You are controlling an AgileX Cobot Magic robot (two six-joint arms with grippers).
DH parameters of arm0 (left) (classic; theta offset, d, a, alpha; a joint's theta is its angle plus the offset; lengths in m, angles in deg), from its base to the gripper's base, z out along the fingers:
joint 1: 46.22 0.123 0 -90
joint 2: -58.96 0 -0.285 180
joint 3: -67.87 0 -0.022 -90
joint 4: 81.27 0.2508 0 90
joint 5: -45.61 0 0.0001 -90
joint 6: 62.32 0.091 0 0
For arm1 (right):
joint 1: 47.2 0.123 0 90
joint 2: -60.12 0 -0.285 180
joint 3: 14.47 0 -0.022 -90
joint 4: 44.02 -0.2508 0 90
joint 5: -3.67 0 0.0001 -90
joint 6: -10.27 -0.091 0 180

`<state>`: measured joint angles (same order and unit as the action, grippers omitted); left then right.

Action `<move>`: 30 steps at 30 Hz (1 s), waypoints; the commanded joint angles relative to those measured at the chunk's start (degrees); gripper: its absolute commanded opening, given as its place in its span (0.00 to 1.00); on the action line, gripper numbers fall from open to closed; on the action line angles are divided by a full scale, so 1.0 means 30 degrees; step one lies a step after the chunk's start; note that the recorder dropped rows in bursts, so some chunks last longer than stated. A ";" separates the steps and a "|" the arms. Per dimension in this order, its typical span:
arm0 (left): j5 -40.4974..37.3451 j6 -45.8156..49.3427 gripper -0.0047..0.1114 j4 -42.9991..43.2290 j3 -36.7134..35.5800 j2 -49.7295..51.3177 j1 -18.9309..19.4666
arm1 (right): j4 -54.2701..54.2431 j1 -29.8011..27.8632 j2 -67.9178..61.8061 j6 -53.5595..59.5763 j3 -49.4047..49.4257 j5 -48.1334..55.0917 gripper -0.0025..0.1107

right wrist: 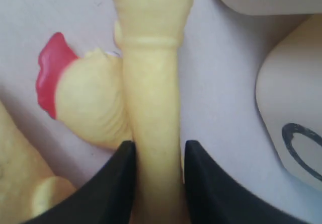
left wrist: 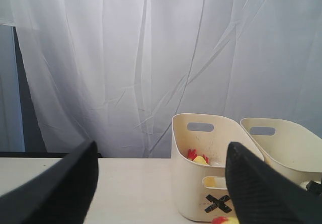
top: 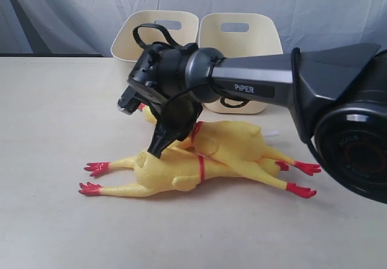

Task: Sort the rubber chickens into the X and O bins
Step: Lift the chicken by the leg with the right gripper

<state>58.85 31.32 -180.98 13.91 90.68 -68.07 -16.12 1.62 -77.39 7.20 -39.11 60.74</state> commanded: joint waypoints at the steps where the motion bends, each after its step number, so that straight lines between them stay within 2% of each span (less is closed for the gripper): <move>1: 0.0187 -0.0065 0.61 -0.0080 -0.0122 -0.0114 0.0008 | -0.0237 -0.0063 0.1234 -0.0040 -0.0039 0.0554 0.01; 30: 0.0187 -0.0065 0.61 -0.0080 -0.0122 -0.0114 0.0008 | -0.4031 0.0152 0.6809 -0.0040 -0.0039 0.1835 0.01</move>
<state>58.85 31.32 -180.98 13.91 90.68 -68.07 -28.44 2.09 -59.07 6.99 -39.11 65.37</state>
